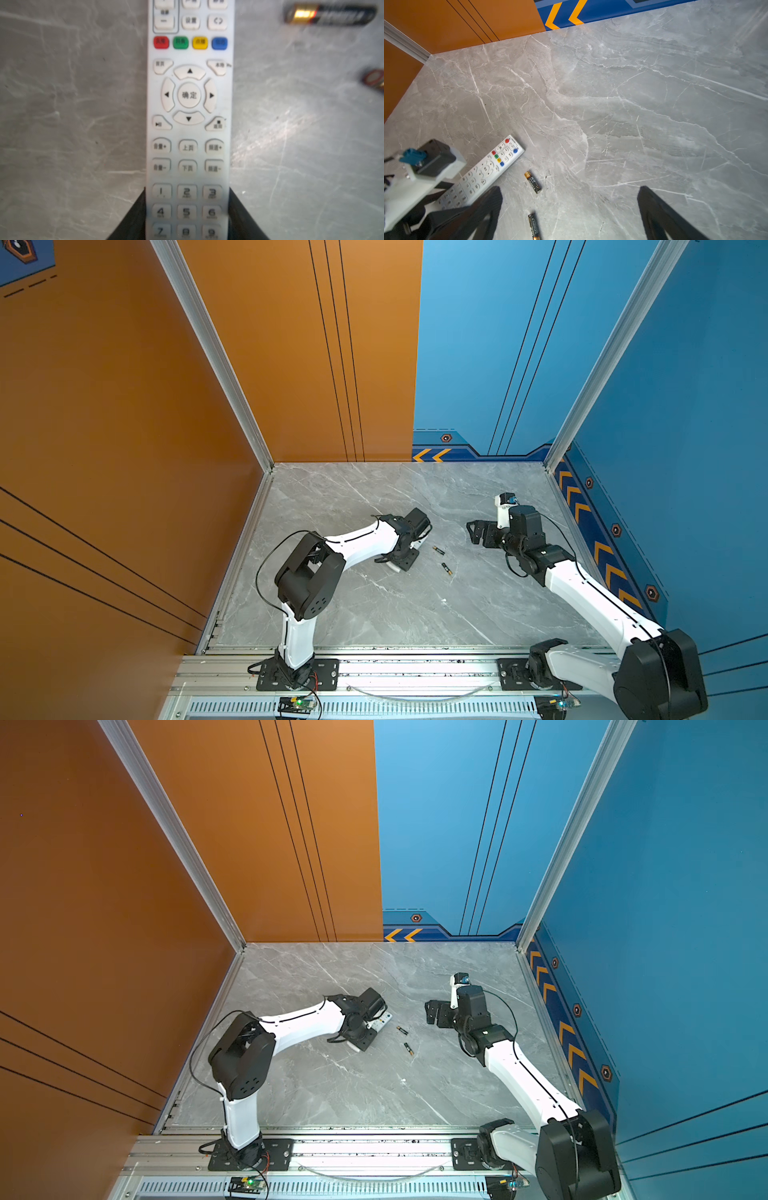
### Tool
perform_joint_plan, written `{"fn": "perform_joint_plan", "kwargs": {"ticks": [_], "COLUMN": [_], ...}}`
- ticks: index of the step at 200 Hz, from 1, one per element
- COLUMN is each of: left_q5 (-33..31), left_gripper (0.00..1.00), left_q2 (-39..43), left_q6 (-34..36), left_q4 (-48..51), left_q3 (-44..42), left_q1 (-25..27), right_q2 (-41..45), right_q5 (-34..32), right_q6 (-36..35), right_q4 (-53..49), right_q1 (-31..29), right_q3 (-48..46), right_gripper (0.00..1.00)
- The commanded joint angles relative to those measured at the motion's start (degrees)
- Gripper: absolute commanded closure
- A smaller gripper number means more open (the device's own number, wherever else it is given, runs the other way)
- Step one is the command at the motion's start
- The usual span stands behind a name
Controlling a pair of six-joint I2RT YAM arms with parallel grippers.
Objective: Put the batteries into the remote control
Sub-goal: 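Lower the left gripper and align it over the remote's button end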
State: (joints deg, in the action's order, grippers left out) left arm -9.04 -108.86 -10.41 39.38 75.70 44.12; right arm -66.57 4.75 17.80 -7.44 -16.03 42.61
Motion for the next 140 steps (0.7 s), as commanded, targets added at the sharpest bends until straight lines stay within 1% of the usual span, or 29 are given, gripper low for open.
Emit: {"fn": "perform_joint_plan", "kwargs": {"ticks": [1,18,54,90,106,109,124,140], "left_q5": [-4.0,-5.4,-6.1,-5.4,-4.8,-4.6,-3.6,-2.8], "left_gripper": [0.68,0.68,0.68,0.65,0.64,0.64,0.63,0.58], "left_q2": [5.7,8.1,10.9,10.5,10.1,10.1,10.2,10.4], "left_q6": [-6.7,-9.3,-13.4,-16.1,-17.2,-17.4,-18.2,-18.9], "left_q4": [-2.3,-3.2,-3.3,-3.5,-4.2,-4.4,-5.8,-6.6], "left_q3": [-6.0,-9.5,-13.4,-15.9,-16.3,-17.9,-19.4,-20.3], "left_q1": [1.7,3.5,6.9,10.1,10.8,10.9,10.9,10.9], "right_q2": [1.6,1.4,0.0,-0.1,0.1,0.0,0.3,0.5], "right_q5": [-0.1,-0.9,-1.4,-2.1,-2.3,-2.3,-2.5,-2.5], "right_q6": [1.8,2.1,2.8,3.0,3.1,3.1,3.2,3.3], "right_q4": [0.5,1.0,1.9,2.5,2.5,2.5,2.5,2.5], "right_q1": [-2.0,-3.6,-6.1,-7.9,-8.2,-8.3,-8.2,-8.2], "right_q3": [-0.9,-1.1,-0.8,-1.6,-2.2,-2.4,-2.9,-3.2], "right_gripper": [0.00,0.00,0.00,0.00,0.00,0.00,0.00,0.00]}}
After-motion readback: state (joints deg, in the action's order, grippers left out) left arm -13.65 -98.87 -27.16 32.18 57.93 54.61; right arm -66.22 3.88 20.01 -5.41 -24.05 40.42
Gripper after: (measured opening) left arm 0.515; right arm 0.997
